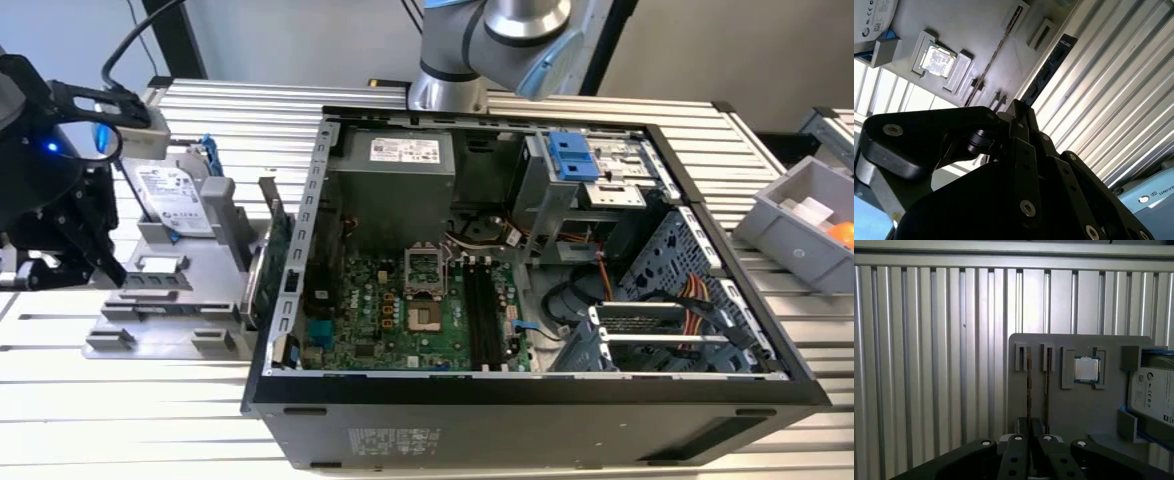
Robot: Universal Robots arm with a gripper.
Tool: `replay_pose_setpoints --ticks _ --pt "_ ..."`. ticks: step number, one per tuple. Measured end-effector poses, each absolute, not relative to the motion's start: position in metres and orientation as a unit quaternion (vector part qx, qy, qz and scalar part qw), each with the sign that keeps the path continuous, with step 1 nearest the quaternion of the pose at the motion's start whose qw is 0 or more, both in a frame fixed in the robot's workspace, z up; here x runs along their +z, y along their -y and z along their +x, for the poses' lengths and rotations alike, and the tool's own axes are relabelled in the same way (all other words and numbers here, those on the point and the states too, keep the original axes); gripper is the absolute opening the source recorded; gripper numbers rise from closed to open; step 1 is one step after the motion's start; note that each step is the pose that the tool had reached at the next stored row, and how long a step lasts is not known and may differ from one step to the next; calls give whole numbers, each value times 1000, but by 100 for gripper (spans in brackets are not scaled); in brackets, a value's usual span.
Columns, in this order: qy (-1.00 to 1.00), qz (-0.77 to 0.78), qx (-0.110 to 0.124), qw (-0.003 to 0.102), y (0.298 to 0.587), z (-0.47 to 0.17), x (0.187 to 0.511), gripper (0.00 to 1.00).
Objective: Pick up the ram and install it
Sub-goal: 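Pick up the ram and move it above insertion slot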
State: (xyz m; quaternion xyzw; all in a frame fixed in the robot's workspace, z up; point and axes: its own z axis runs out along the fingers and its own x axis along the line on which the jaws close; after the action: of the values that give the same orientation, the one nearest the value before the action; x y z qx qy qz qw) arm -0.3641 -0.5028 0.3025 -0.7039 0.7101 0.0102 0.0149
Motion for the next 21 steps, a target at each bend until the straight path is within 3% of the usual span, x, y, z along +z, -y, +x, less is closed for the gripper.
replay_pose_setpoints --ticks 21 --pt "-711 -703 10 15 503 -364 319 0"
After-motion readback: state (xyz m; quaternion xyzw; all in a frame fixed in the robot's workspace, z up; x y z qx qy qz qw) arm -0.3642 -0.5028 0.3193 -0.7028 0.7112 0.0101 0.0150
